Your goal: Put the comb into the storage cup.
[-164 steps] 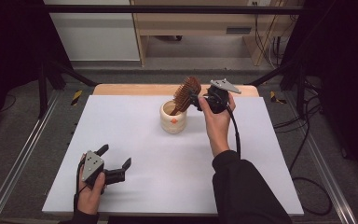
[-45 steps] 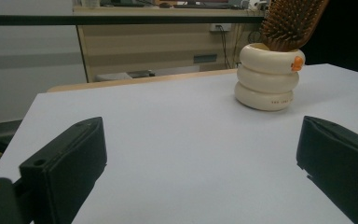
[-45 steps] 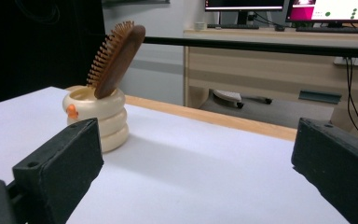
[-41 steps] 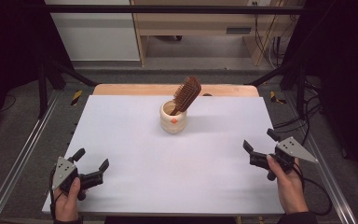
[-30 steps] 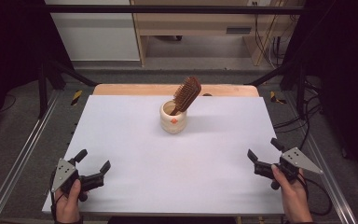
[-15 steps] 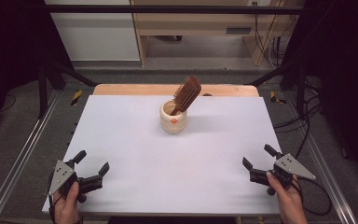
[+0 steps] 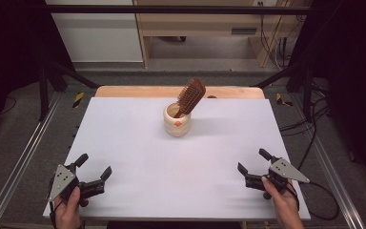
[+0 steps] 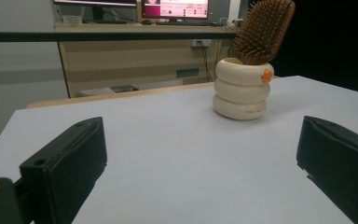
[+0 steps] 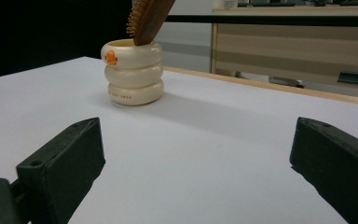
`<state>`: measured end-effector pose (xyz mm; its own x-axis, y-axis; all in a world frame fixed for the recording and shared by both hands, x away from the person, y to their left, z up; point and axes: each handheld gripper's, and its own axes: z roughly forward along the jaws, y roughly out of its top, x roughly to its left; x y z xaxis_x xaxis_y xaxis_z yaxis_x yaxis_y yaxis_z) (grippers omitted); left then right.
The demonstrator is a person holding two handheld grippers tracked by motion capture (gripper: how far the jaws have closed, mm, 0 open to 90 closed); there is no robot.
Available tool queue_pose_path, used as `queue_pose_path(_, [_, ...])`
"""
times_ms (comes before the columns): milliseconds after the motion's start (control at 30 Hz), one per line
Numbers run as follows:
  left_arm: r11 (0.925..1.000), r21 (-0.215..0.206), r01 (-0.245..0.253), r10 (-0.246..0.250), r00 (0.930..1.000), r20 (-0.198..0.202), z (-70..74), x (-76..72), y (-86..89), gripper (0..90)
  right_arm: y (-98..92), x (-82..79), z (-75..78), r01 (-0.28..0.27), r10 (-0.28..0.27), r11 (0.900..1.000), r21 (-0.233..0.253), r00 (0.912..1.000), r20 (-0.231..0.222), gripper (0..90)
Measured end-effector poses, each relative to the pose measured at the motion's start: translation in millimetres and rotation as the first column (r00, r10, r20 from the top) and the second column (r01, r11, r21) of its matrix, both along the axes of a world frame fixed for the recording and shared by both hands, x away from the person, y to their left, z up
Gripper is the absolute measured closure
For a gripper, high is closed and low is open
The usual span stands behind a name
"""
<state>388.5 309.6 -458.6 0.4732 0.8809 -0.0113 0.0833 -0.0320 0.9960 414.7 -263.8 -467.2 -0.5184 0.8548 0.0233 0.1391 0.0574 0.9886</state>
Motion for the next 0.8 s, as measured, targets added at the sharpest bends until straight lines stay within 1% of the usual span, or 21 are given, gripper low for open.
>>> queue_pose_path(100, [1.0, 0.001, 0.005, -0.005, 1.0, 0.002, 0.2, -0.1, -0.7, 1.7, 2.5, 0.2, 0.1, -0.004, 0.004, 1.0, 0.008, 1.0, 0.003, 3.0])
queue_pose_path(267, [1.0, -0.001, 0.008, -0.008, 1.0, 0.004, 0.3, -0.3, -0.1, 1.7, 6.9, 0.6, -2.3, -0.011, 0.011, 1.0, 0.001, 0.9999, 0.001, 3.2])
queue_pose_path(300, [1.0, -0.002, 0.009, -0.009, 1.0, 0.003, 0.3, -0.4, -0.2, 1.7, 7.5, 1.3, -3.0, -0.014, 0.014, 1.0, -0.008, 0.9999, 0.007, 3.1])
queue_pose_path(333, [0.9999, -0.002, 0.011, -0.011, 0.9999, 0.002, 0.2, -0.4, -0.3, 1.7, 9.1, 1.1, -3.3, -0.015, 0.015, 1.0, -0.001, 0.9999, 0.0, 3.2])
queue_pose_path(800, [0.9997, -0.002, 0.023, -0.023, 0.9997, -0.003, -0.3, 0.6, -2.8, 1.7, 28.6, 5.4, -7.0, -0.05, 0.05, 0.997, -0.053, 0.9987, 0.01, 3.4])
